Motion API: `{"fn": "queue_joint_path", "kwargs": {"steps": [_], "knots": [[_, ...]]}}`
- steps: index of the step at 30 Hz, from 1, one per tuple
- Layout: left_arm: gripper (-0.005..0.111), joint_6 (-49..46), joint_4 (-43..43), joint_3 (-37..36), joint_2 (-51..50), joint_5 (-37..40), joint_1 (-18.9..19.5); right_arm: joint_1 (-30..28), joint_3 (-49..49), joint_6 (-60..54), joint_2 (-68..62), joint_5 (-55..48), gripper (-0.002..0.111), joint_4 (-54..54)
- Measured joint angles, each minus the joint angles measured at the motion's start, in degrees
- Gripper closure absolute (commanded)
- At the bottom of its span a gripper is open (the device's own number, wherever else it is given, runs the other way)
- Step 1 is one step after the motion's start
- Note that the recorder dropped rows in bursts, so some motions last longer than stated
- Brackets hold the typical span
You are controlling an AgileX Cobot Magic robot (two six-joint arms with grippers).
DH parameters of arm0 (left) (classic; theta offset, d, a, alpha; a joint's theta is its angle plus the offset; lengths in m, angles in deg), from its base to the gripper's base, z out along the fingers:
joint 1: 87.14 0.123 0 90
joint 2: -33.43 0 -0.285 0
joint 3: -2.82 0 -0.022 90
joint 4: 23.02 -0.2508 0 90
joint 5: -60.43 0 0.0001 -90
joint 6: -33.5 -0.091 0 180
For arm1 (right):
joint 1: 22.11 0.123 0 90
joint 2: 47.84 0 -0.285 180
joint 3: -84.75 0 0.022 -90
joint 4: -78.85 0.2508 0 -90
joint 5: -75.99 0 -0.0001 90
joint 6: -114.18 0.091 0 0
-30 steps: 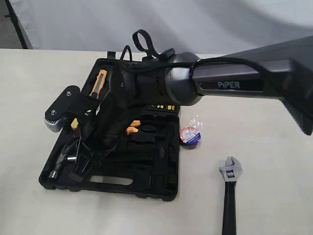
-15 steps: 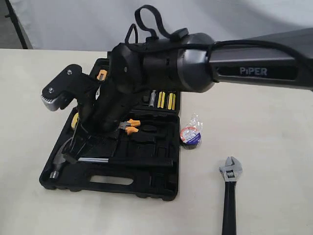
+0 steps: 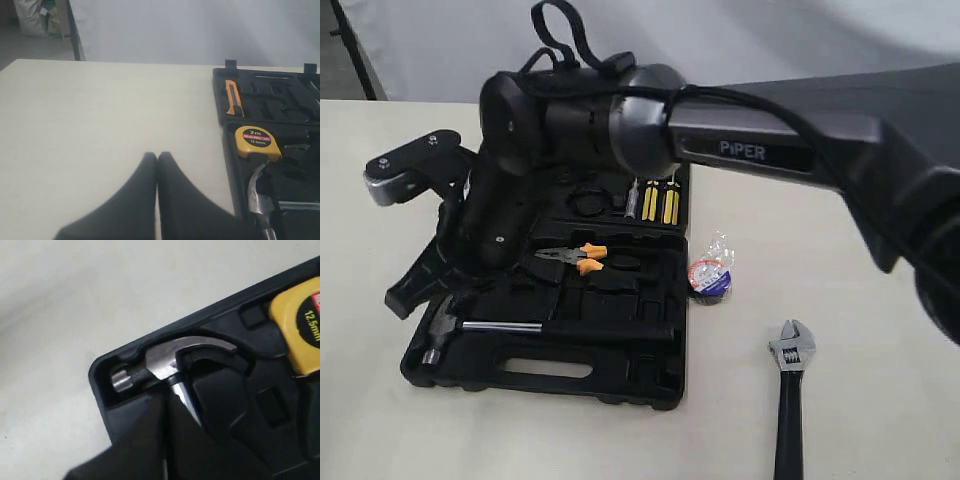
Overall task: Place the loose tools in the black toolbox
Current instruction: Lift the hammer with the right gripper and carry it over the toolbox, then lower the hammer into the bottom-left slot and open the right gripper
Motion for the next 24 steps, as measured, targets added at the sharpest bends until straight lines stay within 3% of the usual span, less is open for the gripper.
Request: {"fn": "queue_joint_path", "kwargs": {"steps": [11,20,24], "knots": [[0.105,0.0,0.0,0.0,0.0,0.0,0.0,0.1,-6.1,9.8,-10.0,-9.2,0.109,-8.2],[0.105,0.0,0.0,0.0,0.0,0.0,0.0,0.4,-8.5,10.4,-5.7,-12.7,0.109,-9.6],[0.105,0.0,0.0,0.0,0.0,0.0,0.0,0.4,-4.9,11.2,-0.2,-12.4,0.109,-9.6]]}}
